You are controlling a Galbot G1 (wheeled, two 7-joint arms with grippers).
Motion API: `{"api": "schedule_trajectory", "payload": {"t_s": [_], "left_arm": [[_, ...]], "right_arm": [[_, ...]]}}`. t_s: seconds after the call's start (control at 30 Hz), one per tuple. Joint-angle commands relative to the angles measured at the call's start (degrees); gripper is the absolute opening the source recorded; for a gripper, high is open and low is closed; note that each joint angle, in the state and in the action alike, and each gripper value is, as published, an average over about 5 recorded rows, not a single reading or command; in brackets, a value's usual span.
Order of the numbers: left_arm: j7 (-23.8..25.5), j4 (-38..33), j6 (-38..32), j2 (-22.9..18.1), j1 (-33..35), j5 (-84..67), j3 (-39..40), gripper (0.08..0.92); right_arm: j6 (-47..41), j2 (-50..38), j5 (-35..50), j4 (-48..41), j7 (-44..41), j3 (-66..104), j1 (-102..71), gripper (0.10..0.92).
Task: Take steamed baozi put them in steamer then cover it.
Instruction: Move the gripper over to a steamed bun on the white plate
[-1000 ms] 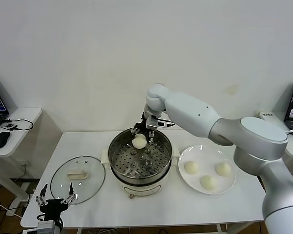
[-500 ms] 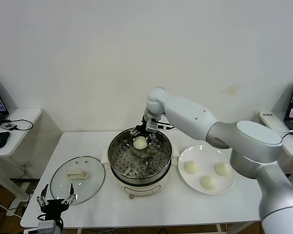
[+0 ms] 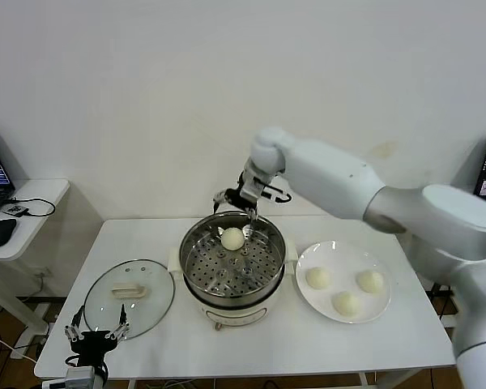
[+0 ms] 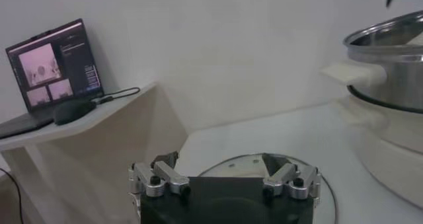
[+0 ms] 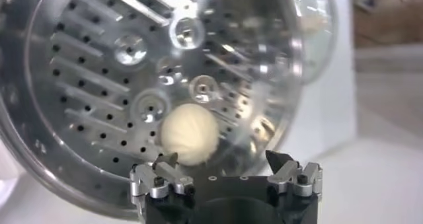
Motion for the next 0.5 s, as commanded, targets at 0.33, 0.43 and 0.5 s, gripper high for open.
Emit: {"api": "schedule_trajectory", "payload": {"t_s": [0.33,0.43,0.5], "left_arm": [[0.67,-0.50,0.63,1.35,0.29,-0.84,-0.27,0.823],[1.09,-0.89,1.18,1.49,0.40,-1.35,-0.15,0.823],[1.21,-0.93,1.28,1.55,0.54,-1.44,-0.01,0.823]], "right_arm": [[-46.54,-27.35,3.94,20.76,-13.37,2.78,-1.85,0.823],[-46.22,-30.43,0.26,22.19,-13.30,5.27,-6.73,0.823],[-45.57,-31.71,-2.41,22.27,-13.32,8.12,-10.59,0.823]]}}
